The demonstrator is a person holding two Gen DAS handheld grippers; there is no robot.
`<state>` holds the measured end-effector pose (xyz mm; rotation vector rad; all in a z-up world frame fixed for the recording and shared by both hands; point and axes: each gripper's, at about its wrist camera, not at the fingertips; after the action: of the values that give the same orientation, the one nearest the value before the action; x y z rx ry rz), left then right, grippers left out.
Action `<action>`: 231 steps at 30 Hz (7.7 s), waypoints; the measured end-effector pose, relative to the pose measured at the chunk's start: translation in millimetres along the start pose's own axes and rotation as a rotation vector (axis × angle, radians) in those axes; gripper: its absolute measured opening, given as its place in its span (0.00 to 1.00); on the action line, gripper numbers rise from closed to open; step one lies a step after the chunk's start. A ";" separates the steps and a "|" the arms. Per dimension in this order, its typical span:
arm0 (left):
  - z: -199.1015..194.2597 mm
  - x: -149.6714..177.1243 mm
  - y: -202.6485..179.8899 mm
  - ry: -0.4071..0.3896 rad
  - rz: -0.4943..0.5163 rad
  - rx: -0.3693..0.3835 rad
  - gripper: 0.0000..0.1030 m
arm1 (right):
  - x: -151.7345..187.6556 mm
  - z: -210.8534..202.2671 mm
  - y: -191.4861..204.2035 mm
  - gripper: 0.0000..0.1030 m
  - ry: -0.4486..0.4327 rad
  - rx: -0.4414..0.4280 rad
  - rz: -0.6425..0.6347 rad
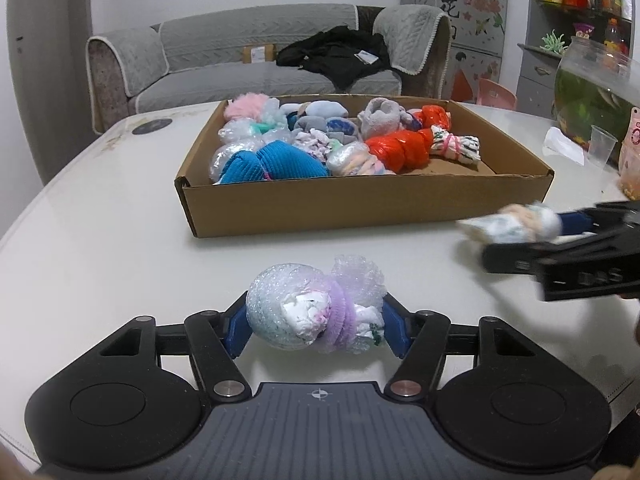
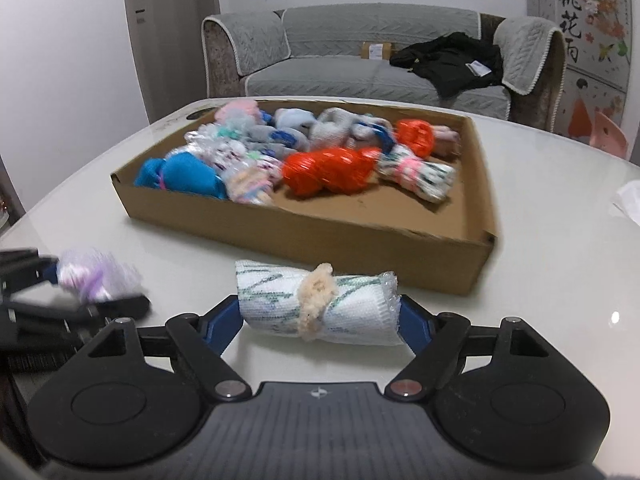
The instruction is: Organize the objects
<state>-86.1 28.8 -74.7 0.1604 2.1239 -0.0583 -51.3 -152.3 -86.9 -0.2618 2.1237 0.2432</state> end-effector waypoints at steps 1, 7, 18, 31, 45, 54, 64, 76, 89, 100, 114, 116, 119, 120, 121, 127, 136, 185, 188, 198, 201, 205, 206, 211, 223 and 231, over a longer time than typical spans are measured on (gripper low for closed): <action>-0.1 0.4 -0.5 -0.001 0.000 -0.002 0.68 | 2.8 -4.7 -6.6 0.76 -0.002 -0.001 -0.002; 1.2 1.9 -1.4 -0.009 -0.016 -0.008 0.74 | 14.1 -19.3 -29.8 0.76 -0.012 -0.004 -0.025; -5.3 3.6 -2.7 -0.007 0.009 0.044 0.61 | 19.0 -29.4 -45.7 0.75 -0.021 -0.020 -0.027; -35.6 -56.9 12.7 -0.014 0.121 0.142 0.60 | -41.7 -82.3 -99.6 0.74 -0.136 0.040 -0.100; -74.9 -212.8 -72.1 -0.122 0.212 0.388 0.62 | -152.7 -126.1 -129.1 0.75 -0.331 -0.017 -0.377; -90.2 -280.1 -90.1 -0.085 0.238 0.428 0.63 | -213.2 -147.5 -128.5 0.75 -0.379 -0.073 -0.513; 40.7 -221.9 -100.4 0.244 0.584 0.447 0.62 | -198.6 -42.9 -73.3 0.75 -0.049 -0.331 -0.685; 135.7 -154.6 -107.7 0.404 0.541 0.590 0.62 | -151.4 72.6 -28.7 0.75 0.235 -0.466 -0.740; 187.8 -144.1 -96.0 0.521 0.444 0.616 0.63 | -131.1 98.6 -42.1 0.75 0.376 -0.513 -0.754; 200.3 -131.0 -89.0 0.530 0.488 0.573 0.63 | -117.3 119.7 -33.8 0.74 0.445 -0.573 -0.756; 213.9 -135.4 -88.7 0.487 0.448 0.512 0.63 | -115.4 142.4 -33.3 0.74 0.492 -0.569 -0.757; 217.5 -136.7 -90.3 0.474 0.428 0.487 0.63 | -116.2 143.6 -35.0 0.74 0.486 -0.551 -0.756; 220.2 -137.1 -92.7 0.455 0.408 0.464 0.63 | -118.8 146.5 -38.3 0.74 0.482 -0.528 -0.753; 216.4 -135.5 -91.5 0.447 0.413 0.460 0.63 | -118.7 147.2 -38.7 0.74 0.485 -0.527 -0.752; 216.2 -134.3 -92.5 0.440 0.420 0.453 0.63 | -118.0 147.4 -38.7 0.74 0.488 -0.530 -0.754; 207.7 -129.6 -94.4 0.415 0.424 0.433 0.64 | -114.8 144.8 -36.3 0.75 0.484 -0.523 -0.784; 192.4 -122.3 -95.1 0.397 0.439 0.430 0.76 | -110.7 140.5 -34.6 0.79 0.482 -0.486 -0.806; 114.7 -114.2 -72.7 0.172 0.102 0.091 1.00 | -106.7 75.1 -41.4 0.99 0.319 -0.257 -0.581; 109.8 -112.8 -70.6 0.154 0.087 0.070 1.00 | -104.9 71.1 -41.7 0.99 0.305 -0.223 -0.556; 90.0 -111.0 -64.3 0.094 0.015 0.014 1.00 | -98.3 51.0 -41.9 0.99 0.249 -0.148 -0.432; 82.7 -109.3 -60.0 0.069 -0.005 -0.018 1.00 | -94.4 43.1 -41.5 0.99 0.221 -0.116 -0.380; 73.9 -106.1 -49.9 0.046 -0.057 -0.044 1.00 | -89.8 34.7 -42.8 0.99 0.187 -0.082 -0.261; 71.5 -105.3 -47.3 0.039 -0.068 -0.044 1.00 | -88.7 33.1 -42.6 0.99 0.181 -0.072 -0.233; 59.7 -104.8 -34.1 0.003 -0.102 -0.076 1.00 | -85.0 23.3 -39.7 0.99 0.138 -0.060 -0.125; 46.3 -103.3 -13.3 -0.028 -0.084 -0.145 1.00 | -86.6 14.7 -29.3 0.99 0.092 -0.068 -0.049; 39.6 -107.8 -4.1 -0.046 -0.084 -0.172 1.00 | -85.6 15.5 -25.4 0.99 0.092 -0.072 -0.042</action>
<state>2.9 10.7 -4.4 -0.0315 2.0775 0.0710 13.4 -164.5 -24.7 -0.3655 2.2003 0.2878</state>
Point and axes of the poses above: each gripper's, at about its wrist camera, not at the fingertips, and z roughly the way its jaws point, y to its left, x to its underside, and after that the axes turned 8 degrees about -y, right-handed
